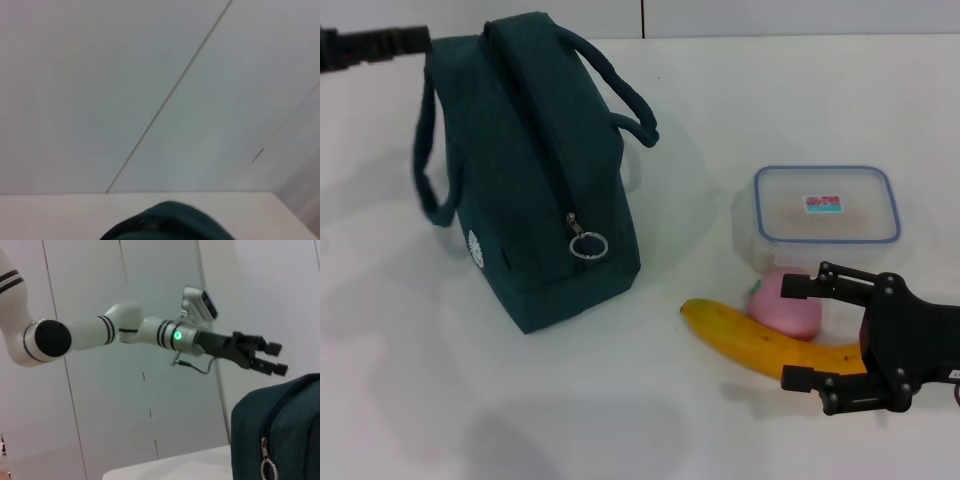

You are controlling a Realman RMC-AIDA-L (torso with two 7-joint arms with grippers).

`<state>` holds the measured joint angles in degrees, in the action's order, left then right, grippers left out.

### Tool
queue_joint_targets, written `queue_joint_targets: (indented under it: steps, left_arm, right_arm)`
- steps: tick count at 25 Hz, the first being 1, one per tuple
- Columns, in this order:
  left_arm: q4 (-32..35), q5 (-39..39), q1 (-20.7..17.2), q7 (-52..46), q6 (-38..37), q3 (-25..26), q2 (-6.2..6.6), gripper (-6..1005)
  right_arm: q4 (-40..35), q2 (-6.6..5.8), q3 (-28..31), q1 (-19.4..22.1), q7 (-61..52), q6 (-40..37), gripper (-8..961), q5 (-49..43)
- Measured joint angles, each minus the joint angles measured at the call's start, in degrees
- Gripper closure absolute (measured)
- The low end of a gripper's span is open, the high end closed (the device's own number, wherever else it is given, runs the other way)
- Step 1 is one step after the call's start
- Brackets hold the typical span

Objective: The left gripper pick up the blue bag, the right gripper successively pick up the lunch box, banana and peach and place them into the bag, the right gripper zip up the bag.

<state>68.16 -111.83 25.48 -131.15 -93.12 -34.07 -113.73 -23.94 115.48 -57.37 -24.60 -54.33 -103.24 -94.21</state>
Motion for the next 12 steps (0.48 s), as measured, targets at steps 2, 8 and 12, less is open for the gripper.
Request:
queue_joint_targets:
  steps: [2,8,12]
  left_arm:
    - [3.1,1.2,-1.0,-2.5,-1.5,0.0,-0.35,111]
    - [6.4,0.6,-1.5,-6.4,-3.0,-1.7,-1.06,111]
    - [6.3,-5.2,0.0,-7.7,-2.2,-2.5,-1.45,111]
  right_arm:
    - [0.0,-0.02,0.0,0.0,0.0,0.1,69,0.0]
    - [0.1,-0.06,0.2,-0.1,0.0,0.1,69,0.5]
    - [1.2,-0.08,0.3,0.0,0.0,0.1,69,2.6]
